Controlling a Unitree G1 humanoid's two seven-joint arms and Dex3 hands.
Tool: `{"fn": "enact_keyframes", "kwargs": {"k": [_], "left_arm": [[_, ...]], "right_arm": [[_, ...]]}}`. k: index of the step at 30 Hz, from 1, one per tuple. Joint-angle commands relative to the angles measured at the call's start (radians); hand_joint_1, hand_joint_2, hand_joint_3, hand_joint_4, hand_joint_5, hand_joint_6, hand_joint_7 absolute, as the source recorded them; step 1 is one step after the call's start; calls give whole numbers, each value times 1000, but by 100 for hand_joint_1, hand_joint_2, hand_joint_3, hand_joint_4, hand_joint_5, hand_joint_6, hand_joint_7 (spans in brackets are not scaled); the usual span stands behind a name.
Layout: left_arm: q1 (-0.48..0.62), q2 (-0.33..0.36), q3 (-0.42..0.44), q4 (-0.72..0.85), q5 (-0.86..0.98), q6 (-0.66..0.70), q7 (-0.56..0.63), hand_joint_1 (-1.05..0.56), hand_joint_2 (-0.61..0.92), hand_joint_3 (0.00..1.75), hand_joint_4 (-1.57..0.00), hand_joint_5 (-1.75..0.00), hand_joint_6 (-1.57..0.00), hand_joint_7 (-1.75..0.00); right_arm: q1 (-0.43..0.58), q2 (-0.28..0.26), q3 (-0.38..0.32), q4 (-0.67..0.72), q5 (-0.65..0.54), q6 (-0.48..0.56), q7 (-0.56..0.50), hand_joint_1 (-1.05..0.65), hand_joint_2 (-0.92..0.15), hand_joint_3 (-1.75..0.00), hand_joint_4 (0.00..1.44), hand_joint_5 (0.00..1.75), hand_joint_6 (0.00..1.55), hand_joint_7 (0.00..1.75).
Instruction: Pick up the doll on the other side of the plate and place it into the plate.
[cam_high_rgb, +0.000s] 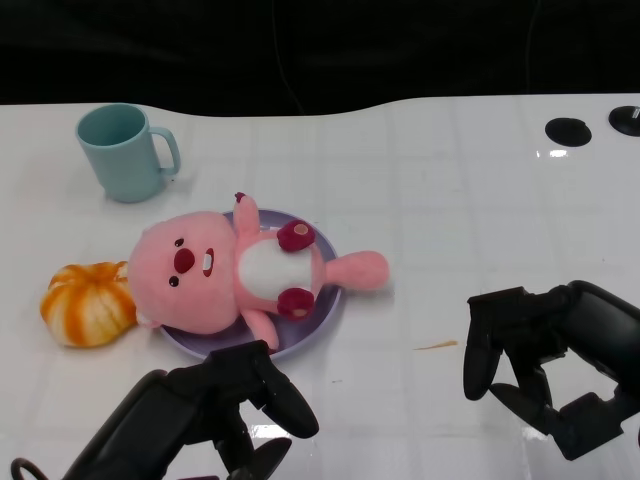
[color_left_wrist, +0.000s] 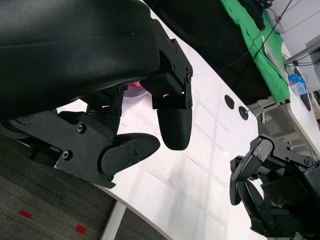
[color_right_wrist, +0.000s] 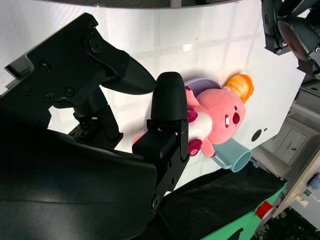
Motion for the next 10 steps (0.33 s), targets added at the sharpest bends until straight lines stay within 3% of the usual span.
{"fn": "enact_keyframes", "kwargs": {"k": [1, 10], "left_arm": [[2, 7, -2, 2, 6, -2, 1, -17, 74, 81, -61, -161, -57, -128], [0, 13, 10, 7, 8, -8, -1, -20, 79, 73, -61, -160, -60, -124]], "right_arm": [[-10, -24, -1, 7, -2, -9, 13, -9, -39, -130, 91, 175, 79, 150], [-22, -39, 9, 23, -15, -53, 35, -10, -36, -130, 90, 175, 77, 147]]}}
